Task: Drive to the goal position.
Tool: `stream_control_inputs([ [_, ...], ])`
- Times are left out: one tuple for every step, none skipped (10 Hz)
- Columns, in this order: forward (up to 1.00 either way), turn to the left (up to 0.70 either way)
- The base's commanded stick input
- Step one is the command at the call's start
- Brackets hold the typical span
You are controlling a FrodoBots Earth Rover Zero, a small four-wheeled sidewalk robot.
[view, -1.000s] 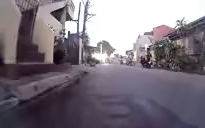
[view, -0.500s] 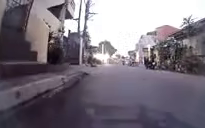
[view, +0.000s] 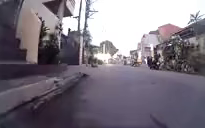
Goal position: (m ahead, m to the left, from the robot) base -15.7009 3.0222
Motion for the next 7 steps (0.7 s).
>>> stream_control_inputs([
  [1.00,0.00],
  [1.00,0.00],
  [1.00,0.00],
  [1.00,0.00],
  [1.00,0.00],
  [1.00,0.00],
  [1.00,0.00],
])
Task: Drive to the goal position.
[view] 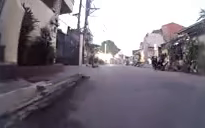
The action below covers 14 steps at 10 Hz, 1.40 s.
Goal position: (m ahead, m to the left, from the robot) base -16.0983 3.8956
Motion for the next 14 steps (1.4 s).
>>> stream_control_inputs([
  [1.00,0.00],
  [1.00,0.00],
  [1.00,0.00],
  [1.00,0.00],
  [1.00,0.00],
  [1.00,0.00],
  [1.00,0.00],
  [1.00,0.00],
  [1.00,0.00],
  [1.00,0.00],
  [1.00,0.00],
  [1.00,0.00],
  [1.00,0.00],
  [1.00,0.00],
])
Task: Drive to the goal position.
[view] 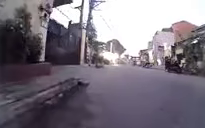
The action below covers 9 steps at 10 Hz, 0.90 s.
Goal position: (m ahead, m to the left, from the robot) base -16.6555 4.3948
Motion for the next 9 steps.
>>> stream_control_inputs([
  [1.00,0.00],
  [1.00,0.00],
  [0.67,0.00],
  [0.30,0.00],
  [0.00,0.00],
  [0.00,0.00],
  [0.00,0.00],
  [0.00,0.00],
  [0.00,0.00],
])
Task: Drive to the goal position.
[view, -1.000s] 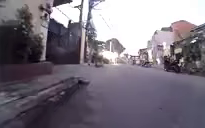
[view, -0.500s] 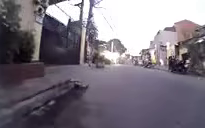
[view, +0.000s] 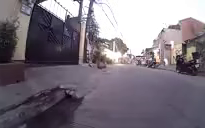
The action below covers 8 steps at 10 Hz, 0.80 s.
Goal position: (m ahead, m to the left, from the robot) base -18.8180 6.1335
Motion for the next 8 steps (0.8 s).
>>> stream_control_inputs([
  [0.00,0.00],
  [0.00,0.00],
  [0.00,0.00],
  [0.00,0.00],
  [0.09,-0.03],
  [0.40,-0.15],
  [0.71,-0.27],
  [0.98,-0.38],
])
